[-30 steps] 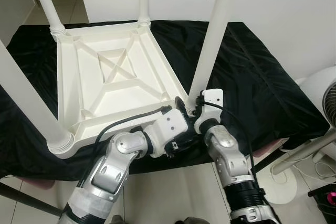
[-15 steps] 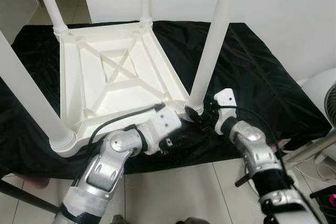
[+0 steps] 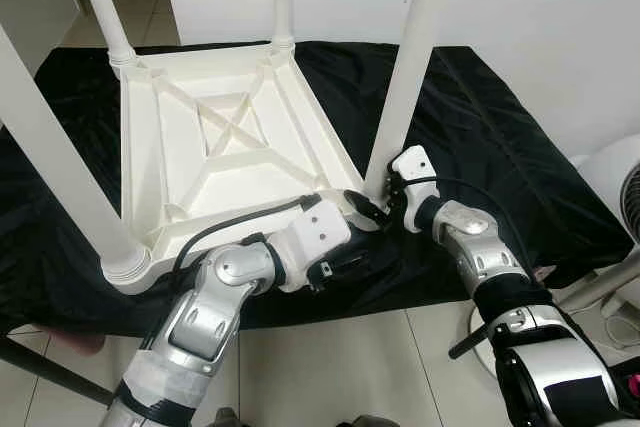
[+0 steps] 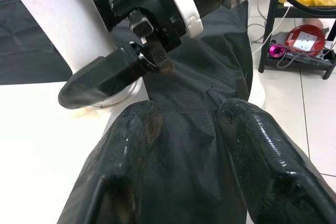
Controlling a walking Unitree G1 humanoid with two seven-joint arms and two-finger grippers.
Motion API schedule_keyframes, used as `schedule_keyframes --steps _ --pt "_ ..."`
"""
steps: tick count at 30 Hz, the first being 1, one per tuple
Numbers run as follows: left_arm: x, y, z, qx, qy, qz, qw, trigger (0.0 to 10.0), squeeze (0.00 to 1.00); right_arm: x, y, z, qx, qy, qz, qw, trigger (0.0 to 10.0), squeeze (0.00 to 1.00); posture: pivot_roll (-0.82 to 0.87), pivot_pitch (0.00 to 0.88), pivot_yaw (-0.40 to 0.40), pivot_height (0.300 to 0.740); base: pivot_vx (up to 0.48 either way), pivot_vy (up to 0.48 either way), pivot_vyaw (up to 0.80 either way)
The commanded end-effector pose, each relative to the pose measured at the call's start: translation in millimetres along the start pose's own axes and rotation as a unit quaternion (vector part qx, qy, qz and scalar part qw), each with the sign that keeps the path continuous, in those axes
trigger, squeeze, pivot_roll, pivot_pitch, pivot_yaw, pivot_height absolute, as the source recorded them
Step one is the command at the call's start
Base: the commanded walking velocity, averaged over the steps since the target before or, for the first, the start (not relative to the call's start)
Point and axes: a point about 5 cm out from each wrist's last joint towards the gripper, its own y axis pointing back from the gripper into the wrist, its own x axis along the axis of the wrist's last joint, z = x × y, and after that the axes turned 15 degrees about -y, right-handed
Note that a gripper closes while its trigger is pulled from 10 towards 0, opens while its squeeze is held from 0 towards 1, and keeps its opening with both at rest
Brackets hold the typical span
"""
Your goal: Building children table
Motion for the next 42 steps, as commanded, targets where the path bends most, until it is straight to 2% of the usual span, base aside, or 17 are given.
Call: schedule_keyframes --steps 1,11,12,16,18,21,23,25,26,27,30,31,36,42 --pt "-2.5 -0.6 -3.7 0.035 0.002 -0.012 0.999 10.0 0.0 -0.6 -3.5 -2.0 0.013 0.006 -0.011 1.0 0.0 0.0 -0.07 0.0 -0.012 0.74 0.0 0.0 0.0" --pt "-3.3 1.0 -2.0 0.037 0.007 -0.015 0.999 10.0 0.0 -18.1 6.4 -0.7 -0.005 -0.026 -0.007 1.0 0.0 0.0 -0.07 0.0 -0.017 0.74 0.0 0.0 0.0" --pt "-2.9 0.8 -0.8 0.036 0.008 -0.014 0.999 10.0 0.0 -20.1 6.4 -1.6 -0.032 -0.048 0.006 0.998 10.0 0.0 -0.07 0.006 -0.015 0.74 0.0 0.0 0.0" --pt "-2.9 0.4 0.6 0.035 0.008 -0.015 0.999 10.0 0.0 -21.6 5.8 -3.6 -0.067 -0.056 0.018 0.996 10.0 0.0 -0.08 0.012 -0.015 0.74 0.0 0.0 0.0" --pt "-6.1 -0.9 -0.7 0.045 -0.003 -0.027 0.999 10.0 0.0 -19.2 2.1 -9.0 -0.113 -0.083 0.04 0.989 10.0 0.0 -0.08 0.017 -0.013 0.74 0.0 0.0 0.0" --pt "-6.1 -0.9 -0.7 0.045 -0.003 -0.027 0.999 10.0 0.0 -19.2 2.1 -9.0 -0.113 -0.083 0.04 0.989 10.0 0.0 -0.08 0.017 -0.013 0.74 0.0 0.0 0.0" --pt "-7.0 -1.7 -2.1 0.053 -0.007 -0.031 0.998 10.0 0.0 -18.5 -0.2 -15.8 -0.17 -0.115 0.057 0.977 10.0 0.0 -0.09 0.022 -0.013 0.74 0.0 0.0 0.0" --pt "-7.0 -1.7 -2.1 0.053 -0.007 -0.031 0.998 10.0 0.0 -18.5 -0.2 -15.8 -0.17 -0.115 0.057 0.977 10.0 0.0 -0.09 0.022 -0.013 0.74 0.0 0.0 0.0" --pt "-6.4 -1.8 -2.5 0.056 -0.007 -0.03 0.998 10.0 0.0 -18.8 -0.3 -20.0 -0.212 -0.129 0.068 0.966 10.0 0.0 -0.08 0.022 -0.013 0.74 0.0 0.0 0.0" --pt "-6.4 -1.8 -2.5 0.056 -0.007 -0.03 0.998 10.0 0.0 -18.8 -0.3 -20.0 -0.212 -0.129 0.068 0.966 10.0 0.0 -0.08 0.022 -0.013 0.74 0.0 0.0 0.0" --pt "-7.2 -2.2 -1.6 0.057 -0.009 -0.033 0.998 10.0 0.0 -22.8 0.5 -37.6 -0.32 -0.171 0.093 0.927 10.0 0.0 -0.09 0.019 -0.01 0.74 0.0 0.0 0.0" --pt "-6.6 -2.1 -1.7 0.056 -0.008 -0.031 0.998 10.0 0.0 -22.9 0.7 -42.3 -0.336 -0.179 0.098 0.92 10.0 0.0 -0.09 0.018 -0.002 0.74 0.0 0.0 0.0" --pt "-6.1 -2.4 -2.8 0.054 -0.011 -0.029 0.998 10.0 0.0 -21.2 0.2 -49.6 -0.349 -0.187 0.107 0.912 10.0 0.0 -0.1 0.013 0.003 0.74 0.0 0.0 0.0" --pt "-6.2 -4.3 -6.4 0.055 -0.021 -0.028 0.998 10.0 0.0 -14.4 4.5 -46.0 -0.349 -0.177 0.112 0.913 10.0 0.0 -0.1 0.012 0.002 0.74 0.0 0.0 0.0"
